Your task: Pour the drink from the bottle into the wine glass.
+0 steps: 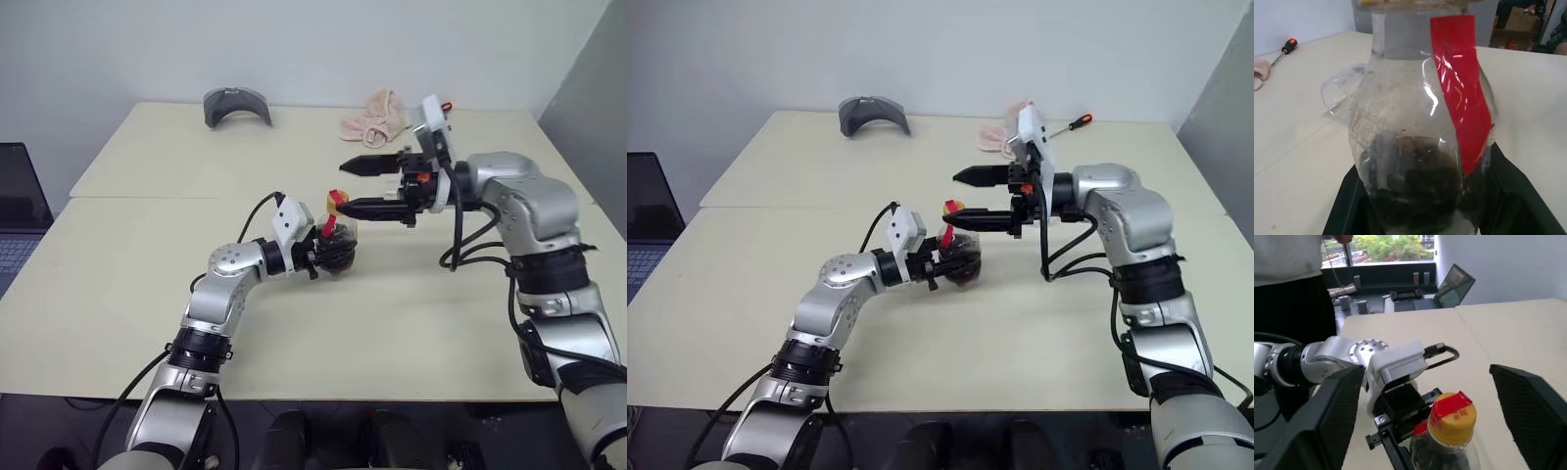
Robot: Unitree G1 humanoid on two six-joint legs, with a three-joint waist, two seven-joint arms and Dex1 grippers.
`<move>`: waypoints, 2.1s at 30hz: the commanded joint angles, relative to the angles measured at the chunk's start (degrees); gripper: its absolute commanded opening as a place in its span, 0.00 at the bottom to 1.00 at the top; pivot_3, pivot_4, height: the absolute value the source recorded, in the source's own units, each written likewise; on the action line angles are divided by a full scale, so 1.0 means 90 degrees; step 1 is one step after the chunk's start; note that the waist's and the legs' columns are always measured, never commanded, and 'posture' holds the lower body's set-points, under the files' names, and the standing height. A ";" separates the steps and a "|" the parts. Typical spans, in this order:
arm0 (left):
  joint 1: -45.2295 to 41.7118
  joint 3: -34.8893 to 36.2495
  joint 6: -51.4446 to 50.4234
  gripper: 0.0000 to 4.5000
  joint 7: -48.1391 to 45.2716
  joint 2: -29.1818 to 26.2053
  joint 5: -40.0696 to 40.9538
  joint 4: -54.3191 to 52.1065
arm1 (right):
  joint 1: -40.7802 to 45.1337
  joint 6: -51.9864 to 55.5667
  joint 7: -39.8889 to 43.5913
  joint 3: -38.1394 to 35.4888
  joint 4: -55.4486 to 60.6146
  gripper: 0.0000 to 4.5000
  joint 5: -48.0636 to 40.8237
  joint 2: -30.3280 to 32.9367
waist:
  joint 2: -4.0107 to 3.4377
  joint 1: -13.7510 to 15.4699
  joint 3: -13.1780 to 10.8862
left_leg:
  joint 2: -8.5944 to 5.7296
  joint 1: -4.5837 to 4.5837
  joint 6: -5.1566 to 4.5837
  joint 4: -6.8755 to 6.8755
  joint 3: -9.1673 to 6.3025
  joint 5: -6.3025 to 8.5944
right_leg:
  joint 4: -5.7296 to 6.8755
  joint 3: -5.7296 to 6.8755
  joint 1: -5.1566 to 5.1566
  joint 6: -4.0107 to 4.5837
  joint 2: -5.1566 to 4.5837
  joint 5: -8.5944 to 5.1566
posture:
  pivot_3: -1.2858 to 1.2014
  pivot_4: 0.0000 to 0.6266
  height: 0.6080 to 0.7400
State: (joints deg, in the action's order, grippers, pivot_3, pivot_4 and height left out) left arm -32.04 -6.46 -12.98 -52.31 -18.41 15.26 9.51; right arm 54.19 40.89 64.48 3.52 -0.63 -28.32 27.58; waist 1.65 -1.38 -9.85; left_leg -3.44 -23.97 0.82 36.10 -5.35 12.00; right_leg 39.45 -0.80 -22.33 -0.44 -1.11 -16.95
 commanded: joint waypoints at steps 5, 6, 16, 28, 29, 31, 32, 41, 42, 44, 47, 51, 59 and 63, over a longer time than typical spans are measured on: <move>-0.0370 0.0082 0.0338 0.38 0.0213 0.0134 -0.0100 0.0316 | -0.0310 0.2573 -0.4025 -0.0797 0.2732 0.94 0.0685 -0.0610 | -0.0001 -0.0026 0.0001 | 0.0000 0.0001 0.0002 -0.0004 -0.0003 -0.0001 | 0.0008 -0.0001 -0.0005 0.0001 -0.0001 0.0000 | 0.52 0.24 1.00; -0.0407 0.0082 0.0367 0.38 0.0220 0.0167 -0.0101 0.0380 | -0.0466 0.2920 -0.4460 -0.0874 0.3171 0.94 0.0731 -0.0904 | -0.0002 -0.0024 0.0001 | 0.0000 0.0001 0.0002 -0.0005 -0.0003 -0.0002 | 0.0011 -0.0001 -0.0007 0.0001 -0.0001 -0.0001 | 0.52 0.24 1.00; -0.0793 0.0052 0.0716 0.34 0.0097 0.0323 -0.0194 0.1075 | -0.1258 0.4789 -0.6759 -0.0517 0.4872 0.94 0.1310 -0.3198 | -0.0005 -0.0036 0.0007 | -0.0005 -0.0060 0.0048 0.0000 0.0004 -0.0031 | 0.0065 -0.0013 -0.0099 0.0004 -0.0001 -0.0001 | 0.52 0.24 1.00; -0.0734 0.0046 0.0787 0.34 0.0082 0.0344 -0.0223 0.1051 | -0.1331 0.3961 -0.7327 -0.0182 0.3877 0.94 0.1770 -0.3647 | -0.0005 -0.0063 0.0008 | -0.0004 -0.0059 0.0046 -0.0004 0.0007 -0.0031 | 0.0065 -0.0012 -0.0101 0.0004 0.0002 -0.0001 | 0.52 0.24 1.00; -0.0706 0.0059 0.0771 0.34 0.0092 0.0326 -0.0220 0.1017 | -0.1328 0.3906 -0.7315 -0.0178 0.3825 0.94 0.1757 -0.3699 | -0.0005 -0.0063 0.0008 | -0.0003 -0.0059 0.0046 -0.0004 0.0006 -0.0031 | 0.0065 -0.0012 -0.0101 0.0004 0.0002 -0.0001 | 0.52 0.24 1.00; -0.0663 0.0072 0.0761 0.34 0.0109 0.0301 -0.0225 0.0978 | -0.1319 0.3806 -0.7298 -0.0143 0.3723 0.94 0.1752 -0.3753 | -0.0005 -0.0061 0.0008 | -0.0004 -0.0059 0.0045 -0.0004 0.0007 -0.0030 | 0.0065 -0.0012 -0.0101 0.0004 0.0002 -0.0001 | 0.52 0.24 1.00; -0.0649 0.0074 0.0761 0.34 0.0118 0.0296 -0.0229 0.0969 | -0.1309 0.3759 -0.7291 -0.0127 0.3664 0.94 0.1757 -0.3763 | -0.0005 -0.0059 0.0008 | -0.0004 -0.0059 0.0045 -0.0003 0.0007 -0.0030 | 0.0065 -0.0012 -0.0101 0.0004 0.0002 -0.0001 | 0.52 0.24 1.00; -0.0583 0.0101 0.0726 0.34 0.0208 0.0234 -0.0224 0.0848 | -0.1148 0.3362 -0.7253 -0.0165 0.3207 0.80 0.1736 -0.3826 | -0.0005 -0.0060 0.0008 | -0.0004 -0.0059 0.0044 -0.0003 0.0007 -0.0030 | 0.0066 -0.0012 -0.0101 0.0004 0.0002 -0.0001 | 0.52 0.24 1.00; -0.0578 0.0108 0.0719 0.34 0.0212 0.0222 -0.0220 0.0836 | -0.1155 0.3370 -0.7247 -0.0155 0.3187 0.73 0.1738 -0.3805 | -0.0005 -0.0060 0.0008 | -0.0004 -0.0059 0.0044 -0.0003 0.0007 -0.0030 | 0.0066 -0.0012 -0.0101 0.0004 0.0002 -0.0001 | 0.52 0.24 1.00; -0.0564 0.0115 0.0713 0.34 0.0220 0.0197 -0.0220 0.0819 | -0.1169 0.3385 -0.7226 -0.0134 0.3156 0.57 0.1730 -0.3774 | -0.0005 -0.0060 0.0008 | -0.0004 -0.0059 0.0044 -0.0003 0.0006 -0.0030 | 0.0066 -0.0011 -0.0101 0.0004 0.0002 -0.0001 | 0.52 0.24 1.00; -0.0556 0.0124 0.0717 0.34 0.0242 0.0182 -0.0231 0.0811 | -0.1162 0.3373 -0.7147 -0.0135 0.3126 0.33 0.1697 -0.3717 | -0.0005 -0.0060 0.0008 | -0.0004 -0.0059 0.0044 -0.0003 0.0006 -0.0030 | 0.0066 -0.0011 -0.0101 0.0004 0.0002 -0.0001 | 0.52 0.24 1.00; -0.0544 0.0137 0.0673 0.33 0.0303 0.0176 -0.0226 0.0725 | -0.1012 0.2977 -0.5918 0.0052 0.2806 0.27 0.1242 -0.2854 | -0.0005 -0.0060 0.0008 | -0.0005 -0.0059 0.0041 -0.0002 0.0007 -0.0028 | 0.0065 -0.0010 -0.0100 0.0004 0.0002 -0.0001 | 0.52 0.24 1.00; -0.0414 0.0130 0.0573 0.29 0.0316 0.0138 -0.0188 0.0473 | -0.0247 -0.0636 0.0629 0.0590 -0.0225 0.27 0.0215 -0.0520 | -0.0002 -0.0076 0.0006 | -0.0006 -0.0057 0.0020 0.0006 0.0025 -0.0019 | 0.0059 -0.0006 -0.0084 0.0001 0.0003 -0.0001 | 0.52 0.24 1.00; -0.0350 0.0181 0.0507 0.28 0.0436 0.0145 -0.0164 0.0304 | 0.0481 -0.1762 0.1500 0.0911 -0.1781 0.27 0.0753 -0.0613 | -0.0002 -0.0262 0.0006 | 0.0018 -0.0033 0.0018 -0.0009 0.0048 -0.0020 | 0.0073 -0.0018 -0.0085 0.0004 0.0018 -0.0002 | 0.52 0.24 1.00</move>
State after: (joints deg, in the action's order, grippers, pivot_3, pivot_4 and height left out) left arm -34.64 -7.25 -8.04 -50.71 -16.65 13.28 13.68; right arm 56.55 29.15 71.48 9.11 -15.96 -20.73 23.88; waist 1.64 -3.74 -9.80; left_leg -3.21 -24.29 0.98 36.03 -4.94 11.82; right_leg 40.08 -0.97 -23.11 -0.40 -0.93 -16.97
